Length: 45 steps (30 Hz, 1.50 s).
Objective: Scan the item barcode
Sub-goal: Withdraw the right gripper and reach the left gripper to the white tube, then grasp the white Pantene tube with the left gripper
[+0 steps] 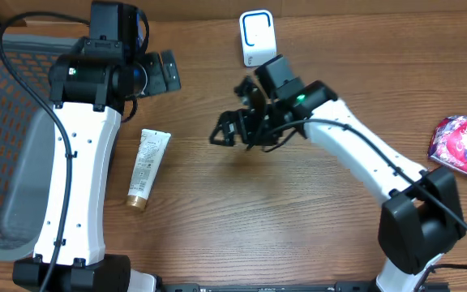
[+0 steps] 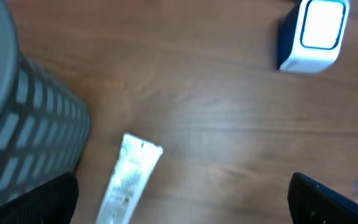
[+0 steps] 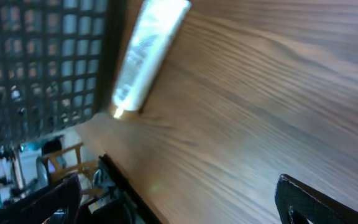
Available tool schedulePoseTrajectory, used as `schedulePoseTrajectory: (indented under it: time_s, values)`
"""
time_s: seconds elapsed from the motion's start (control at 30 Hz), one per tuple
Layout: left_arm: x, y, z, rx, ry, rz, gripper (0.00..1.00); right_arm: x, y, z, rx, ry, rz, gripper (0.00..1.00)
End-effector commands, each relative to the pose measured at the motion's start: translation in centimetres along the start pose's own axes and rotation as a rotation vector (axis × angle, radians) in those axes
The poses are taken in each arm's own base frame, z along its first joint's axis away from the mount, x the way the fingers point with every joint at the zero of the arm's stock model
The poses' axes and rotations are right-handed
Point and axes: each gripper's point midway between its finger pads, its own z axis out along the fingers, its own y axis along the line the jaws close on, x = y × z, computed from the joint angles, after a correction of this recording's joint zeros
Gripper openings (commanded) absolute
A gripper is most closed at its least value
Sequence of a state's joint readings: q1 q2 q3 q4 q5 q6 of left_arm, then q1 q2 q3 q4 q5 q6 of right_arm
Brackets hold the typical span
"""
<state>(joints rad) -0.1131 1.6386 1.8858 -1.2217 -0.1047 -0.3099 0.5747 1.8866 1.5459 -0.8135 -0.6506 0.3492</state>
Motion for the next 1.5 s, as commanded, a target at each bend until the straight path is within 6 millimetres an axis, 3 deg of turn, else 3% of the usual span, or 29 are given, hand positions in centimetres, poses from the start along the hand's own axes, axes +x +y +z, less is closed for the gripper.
schedulePoseTrajectory:
  time_s: [0.0, 0.13, 0.23, 0.3, 0.43, 0.53, 0.6, 0.77, 0.9, 1.17, 1.4, 1.47]
  values:
    - [-0.4, 1.1, -0.2, -0.039, -0.016, 0.041, 1.00, 1.1, 3.0, 1.6, -0.027, 0.011, -0.059, 1.00]
    - [1.7, 2.0, -0.1, -0.080, 0.073, 0.093, 1.00, 0.9, 0.3, 0.9, 0.072, 0.001, 0.072, 1.00]
    - [4.4, 2.7, 0.6, -0.106, 0.198, 0.172, 1.00, -0.2, -4.0, -1.8, 0.156, -0.036, 0.156, 1.00]
    - [6.3, 3.2, 1.5, -0.124, 0.275, 0.181, 1.00, -0.9, -7.5, -4.7, 0.218, -0.069, 0.198, 1.00]
    - [10.6, 3.9, 4.4, -0.139, 0.416, 0.189, 1.00, -1.3, -14.9, -13.1, 0.323, -0.159, 0.339, 1.00]
    - [14.6, 3.3, 6.4, -0.073, 0.532, 0.175, 1.00, -0.9, -18.3, -18.1, 0.324, -0.241, 0.440, 1.00]
    - [16.7, 3.1, 7.6, -0.046, 0.583, 0.167, 1.00, -0.5, -19.3, -20.2, 0.276, -0.271, 0.456, 1.00]
    - [20.0, 5.2, 10.2, -0.134, 0.620, 0.197, 1.00, -0.1, -19.3, -21.0, 0.228, -0.272, 0.442, 1.00]
    - [20.9, 8.3, 12.0, -0.284, 0.579, 0.249, 1.00, -0.3, -17.9, -19.4, 0.222, -0.237, 0.396, 1.00]
    - [22.8, 10.0, 15.2, -0.297, 0.522, 0.238, 1.00, 0.1, -15.7, -16.3, 0.289, -0.154, 0.307, 1.00]
    - [24.1, 12.5, 16.8, -0.319, 0.494, 0.160, 0.99, 0.3, -14.4, -15.0, 0.287, -0.124, 0.270, 1.00]
    - [24.1, 13.0, 16.9, -0.321, 0.492, 0.139, 0.86, 0.3, -14.4, -15.0, 0.287, -0.123, 0.269, 1.00]
